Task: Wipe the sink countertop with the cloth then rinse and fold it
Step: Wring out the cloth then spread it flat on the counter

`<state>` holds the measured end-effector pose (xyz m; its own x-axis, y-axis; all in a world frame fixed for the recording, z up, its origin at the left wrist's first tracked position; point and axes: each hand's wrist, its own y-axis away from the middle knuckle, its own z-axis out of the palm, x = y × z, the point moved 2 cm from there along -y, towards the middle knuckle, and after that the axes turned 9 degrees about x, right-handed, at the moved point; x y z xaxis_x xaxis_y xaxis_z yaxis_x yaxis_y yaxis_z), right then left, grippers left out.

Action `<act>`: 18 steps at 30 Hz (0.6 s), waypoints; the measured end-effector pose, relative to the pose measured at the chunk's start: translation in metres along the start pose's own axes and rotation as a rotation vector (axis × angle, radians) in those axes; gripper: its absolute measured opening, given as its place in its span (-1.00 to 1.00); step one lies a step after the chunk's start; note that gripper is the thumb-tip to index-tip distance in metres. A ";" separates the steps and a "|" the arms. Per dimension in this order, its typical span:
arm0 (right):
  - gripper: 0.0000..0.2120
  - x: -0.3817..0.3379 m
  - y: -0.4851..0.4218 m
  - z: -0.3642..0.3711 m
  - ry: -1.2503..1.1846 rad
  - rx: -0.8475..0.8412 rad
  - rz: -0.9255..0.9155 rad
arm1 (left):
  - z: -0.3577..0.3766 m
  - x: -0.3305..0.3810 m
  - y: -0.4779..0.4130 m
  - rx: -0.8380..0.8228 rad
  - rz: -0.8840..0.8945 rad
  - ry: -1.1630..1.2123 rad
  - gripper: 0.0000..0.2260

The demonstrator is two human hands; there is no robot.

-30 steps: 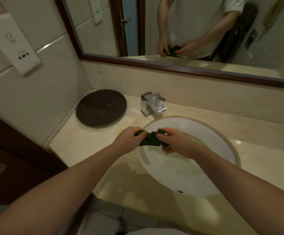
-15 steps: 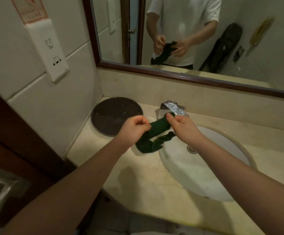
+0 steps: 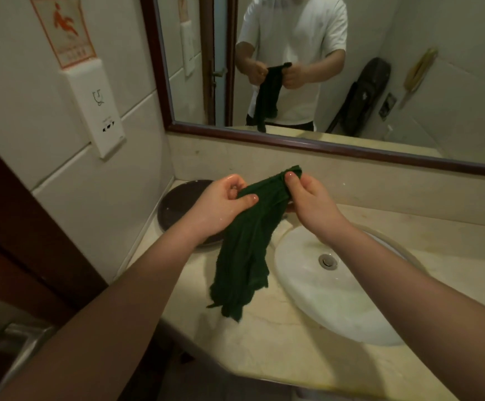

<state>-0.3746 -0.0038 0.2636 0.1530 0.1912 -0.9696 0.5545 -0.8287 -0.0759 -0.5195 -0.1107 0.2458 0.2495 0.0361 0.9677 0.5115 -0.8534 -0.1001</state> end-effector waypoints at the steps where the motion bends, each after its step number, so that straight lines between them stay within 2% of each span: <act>1: -0.71 0.001 0.001 0.002 0.014 -0.023 0.017 | -0.003 0.001 0.000 0.031 0.003 -0.031 -0.84; 5: -0.68 0.007 0.006 0.007 0.011 -0.070 0.093 | -0.007 -0.003 0.001 0.072 -0.033 -0.068 -0.86; 8: -0.63 0.004 0.008 0.013 0.001 -0.065 0.103 | -0.006 -0.007 0.005 0.238 -0.013 -0.139 -0.86; 9: -0.60 0.003 0.008 0.015 0.005 -0.067 0.093 | -0.002 -0.007 0.008 0.226 0.009 -0.144 -0.82; 12: -0.51 0.000 0.010 0.018 0.058 -0.118 0.069 | 0.019 -0.012 0.018 0.009 0.042 -0.150 -0.77; 14: -0.49 0.001 0.010 0.018 0.006 -0.182 0.108 | 0.022 -0.019 0.018 0.035 0.034 -0.119 -0.88; 18: -0.70 0.003 0.006 0.009 -0.226 -0.177 0.221 | 0.007 -0.020 0.010 0.176 -0.065 0.060 -0.93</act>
<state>-0.3776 -0.0130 0.2583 0.1113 -0.1204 -0.9865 0.6644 -0.7291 0.1640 -0.5135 -0.1159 0.2241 0.1642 0.0526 0.9850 0.6621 -0.7461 -0.0705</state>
